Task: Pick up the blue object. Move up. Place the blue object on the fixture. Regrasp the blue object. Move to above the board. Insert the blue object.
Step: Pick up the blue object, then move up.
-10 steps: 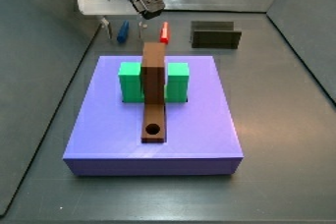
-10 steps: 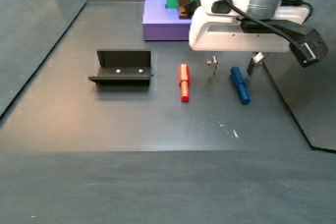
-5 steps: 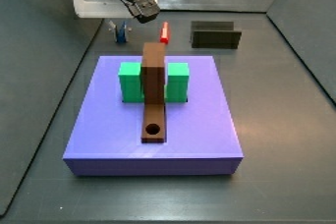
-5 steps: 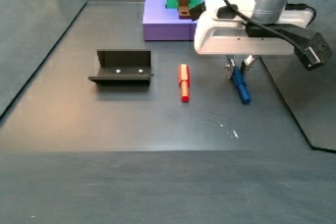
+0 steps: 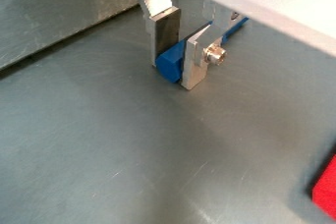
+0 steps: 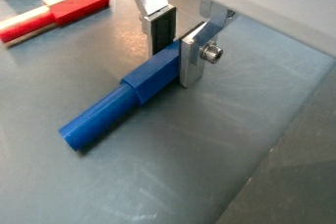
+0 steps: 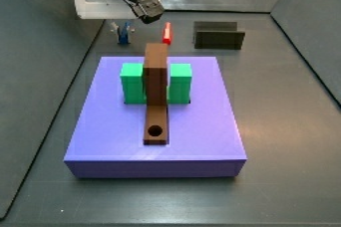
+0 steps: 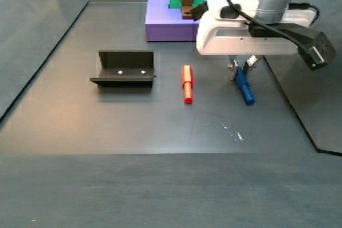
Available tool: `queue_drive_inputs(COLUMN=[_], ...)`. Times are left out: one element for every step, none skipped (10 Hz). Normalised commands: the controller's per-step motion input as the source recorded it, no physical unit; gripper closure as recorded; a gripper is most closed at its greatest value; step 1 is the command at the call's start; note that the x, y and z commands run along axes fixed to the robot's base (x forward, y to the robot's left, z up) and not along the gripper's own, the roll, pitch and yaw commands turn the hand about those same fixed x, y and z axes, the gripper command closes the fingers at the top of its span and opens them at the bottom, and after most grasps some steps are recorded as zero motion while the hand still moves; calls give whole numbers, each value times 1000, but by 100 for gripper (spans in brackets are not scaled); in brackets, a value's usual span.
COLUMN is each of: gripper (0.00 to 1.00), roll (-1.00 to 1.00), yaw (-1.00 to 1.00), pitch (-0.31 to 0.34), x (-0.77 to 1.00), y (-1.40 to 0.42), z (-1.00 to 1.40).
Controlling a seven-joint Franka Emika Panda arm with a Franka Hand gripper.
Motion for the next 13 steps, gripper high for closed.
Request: queue_drive_inputs(gripper=[100, 100, 100, 100, 100, 100, 100, 100, 100, 100, 100, 100, 100], roll=[0, 0, 0, 0, 0, 0, 0, 0, 0, 0, -5, -13, -11], yaw=[0, 0, 0, 0, 0, 0, 0, 0, 0, 0, -62, -67, -39], pitch=[0, 0, 0, 0, 0, 0, 0, 0, 0, 0, 24, 62, 49], x=[0, 0, 0, 0, 0, 0, 0, 0, 0, 0, -32, -68, -34], y=[0, 0, 0, 0, 0, 0, 0, 0, 0, 0, -22, -36, -6], z=[0, 0, 0, 0, 0, 0, 0, 0, 0, 833, 799, 711, 388])
